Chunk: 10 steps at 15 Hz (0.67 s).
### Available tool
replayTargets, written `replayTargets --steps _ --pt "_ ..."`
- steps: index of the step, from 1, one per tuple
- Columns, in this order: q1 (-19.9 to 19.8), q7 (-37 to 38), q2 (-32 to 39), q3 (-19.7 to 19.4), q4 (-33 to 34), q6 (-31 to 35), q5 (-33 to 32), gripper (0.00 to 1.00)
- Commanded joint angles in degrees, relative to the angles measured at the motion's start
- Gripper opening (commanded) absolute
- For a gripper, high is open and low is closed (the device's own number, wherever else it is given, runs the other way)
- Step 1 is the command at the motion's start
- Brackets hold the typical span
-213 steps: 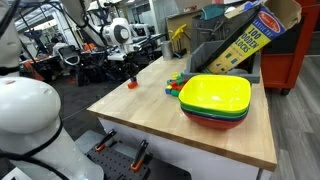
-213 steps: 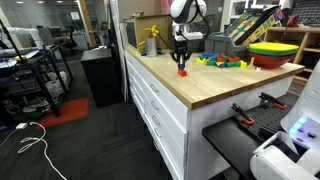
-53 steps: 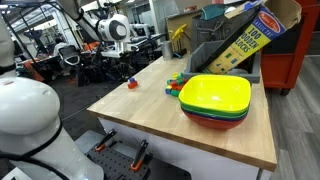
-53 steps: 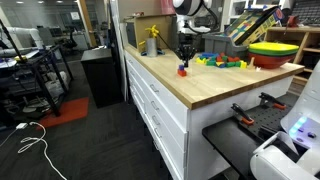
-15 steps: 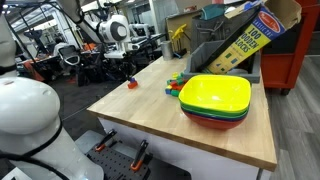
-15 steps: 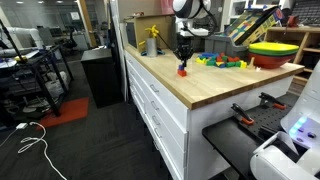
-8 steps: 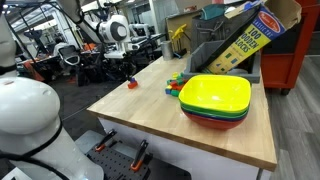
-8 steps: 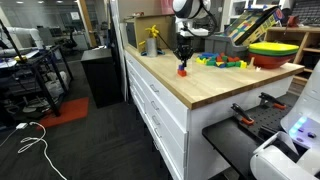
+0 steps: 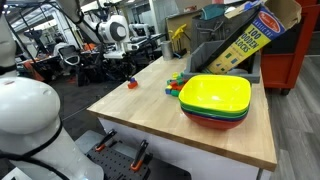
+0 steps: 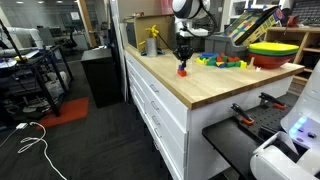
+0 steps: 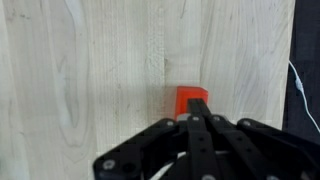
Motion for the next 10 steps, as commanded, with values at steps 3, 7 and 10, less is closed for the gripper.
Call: replayTargets --steps 3,7,10 --pt "0.1 0.7 0.1 0.3 0.3 0.8 0.0 0.00" --pt "0.3 0.6 0.1 0.4 0.4 1.1 0.2 0.00" --pt "0.3 0.6 0.1 0.4 0.4 1.3 0.2 0.00"
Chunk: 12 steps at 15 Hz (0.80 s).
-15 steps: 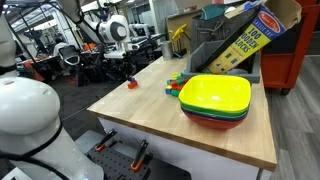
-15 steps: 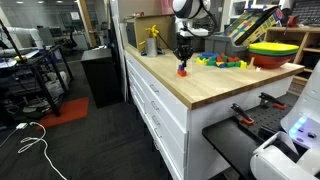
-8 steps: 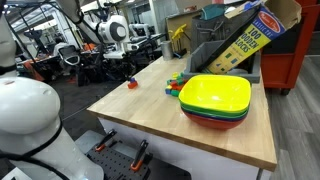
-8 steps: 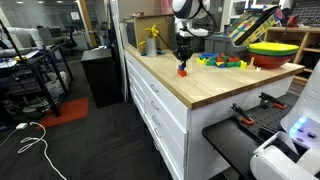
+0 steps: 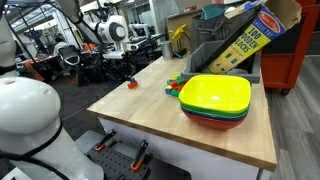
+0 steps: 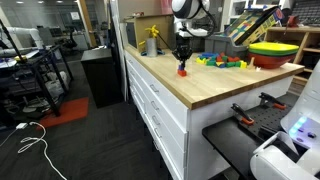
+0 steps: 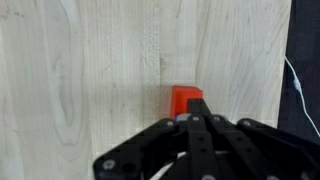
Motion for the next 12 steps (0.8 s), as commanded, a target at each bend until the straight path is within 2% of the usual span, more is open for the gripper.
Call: replayTargets --steps 1,12 --pt "-0.2 0.6 0.1 0.3 0.4 0.9 0.0 0.00" --pt "-0.2 -0.3 0.1 0.5 0.5 1.7 0.4 0.00"
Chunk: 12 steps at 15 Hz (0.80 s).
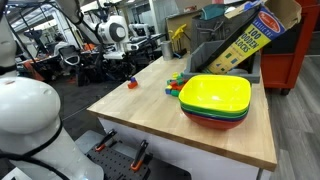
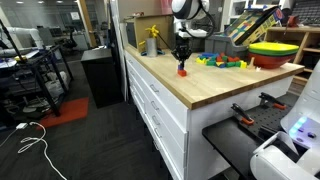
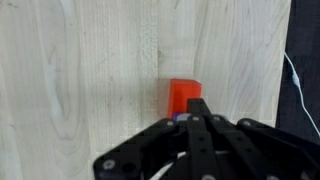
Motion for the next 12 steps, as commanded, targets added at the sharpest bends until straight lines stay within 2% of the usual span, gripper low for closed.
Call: replayTargets --steps 1,6,10,12 --pt "-0.3 -0.7 -0.7 0.6 0.5 -0.7 0.7 0.00" --pt "-0.7 -2.0 -3.9 1.0 -0.4 -5.8 0.6 0.00" --pt "-0.9 -4.1 -7.2 1.0 -0.1 -14.0 0.5 0.00" --pt "-1.1 -4.2 -8.5 0.7 0.6 -15.1 0.2 0.00"
